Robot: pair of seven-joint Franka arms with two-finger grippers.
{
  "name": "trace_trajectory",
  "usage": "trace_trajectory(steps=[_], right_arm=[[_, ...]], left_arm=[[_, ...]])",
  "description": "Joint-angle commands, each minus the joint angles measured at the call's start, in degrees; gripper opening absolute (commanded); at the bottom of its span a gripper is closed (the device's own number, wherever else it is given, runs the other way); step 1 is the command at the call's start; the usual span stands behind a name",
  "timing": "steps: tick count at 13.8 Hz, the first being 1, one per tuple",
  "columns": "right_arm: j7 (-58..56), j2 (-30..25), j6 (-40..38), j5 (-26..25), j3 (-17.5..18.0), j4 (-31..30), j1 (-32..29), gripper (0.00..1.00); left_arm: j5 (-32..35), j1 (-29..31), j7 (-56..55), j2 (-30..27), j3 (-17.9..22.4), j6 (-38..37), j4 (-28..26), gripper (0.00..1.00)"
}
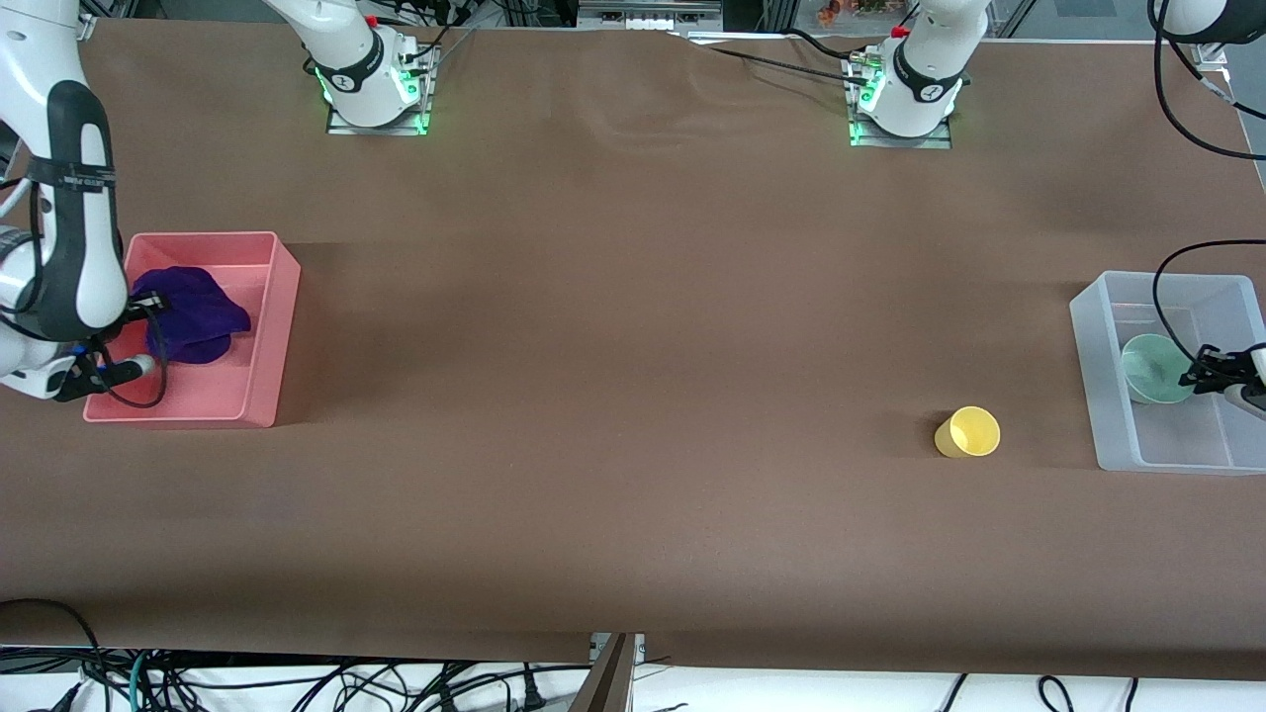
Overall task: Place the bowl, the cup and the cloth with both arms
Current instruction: 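Carry the cloth into the pink bin while the left gripper moves the bowl, then release the cloth with the right gripper while the left gripper grasps the cup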
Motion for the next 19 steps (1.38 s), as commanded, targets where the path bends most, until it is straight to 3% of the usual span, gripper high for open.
trace_trajectory(steps=[1, 2, 6, 9, 11, 13, 16, 18, 19], right_arm=[[-0.58, -0.41, 2.11, 0.18, -0.22, -2.97, 0.26, 0.32], [-0.49, -0.05, 2.37, 0.27, -0.22, -2.79, 0.26, 0.96], [-0.58, -2.24, -0.25, 3.78, -0.83, 3.51, -0.09, 1.0], [-0.32, -4.87, -10.5, 4.14, 0.74, 13.7, 0.26, 1.0], [0.3, -7.59, -16.58, 3.44, 5.82, 18.02, 0.34, 1.0], [1.78, -11.37, -20.64, 3.78, 9.43, 18.3, 0.43, 1.0], [14.39, -15.95, -21.27, 3.17, 15.76, 18.22, 0.43, 1.0], [27.31, -17.01, -21.09, 3.35, 19.62, 17.95, 0.52, 1.0], [31.81, -17.1, -20.66, 3.26, 21.12, 17.95, 0.7, 1.0]], left_arm=[[1.31, -1.91, -0.26, -6.95, -1.86, -8.73, 0.54, 0.93], [1.4, -4.19, -1.14, -10.03, -1.95, -11.2, 0.54, 0.92], [0.52, -15.17, -15.77, -13.84, -2.04, -16.41, 0.63, 0.91], [-2.18, -20.9, -30.29, -11.04, -1.78, -15.71, 0.63, 0.91], [-4.83, -23.63, -36.89, -8.49, -1.78, -12.04, -0.6, 0.89], [-7.11, -24.77, -40.86, -6.37, -1.78, -7.2, -3.23, 0.87], [-7.48, -25.48, -44.91, -3.3, -1.78, -1.74, -4.3, 0.76], [-8.96, -25.57, -47.01, -1.89, -1.78, -1.38, -4.21, 0.3], [-9.15, -25.66, -47.98, -1.88, -1.78, -1.38, -4.3, 0.0]])
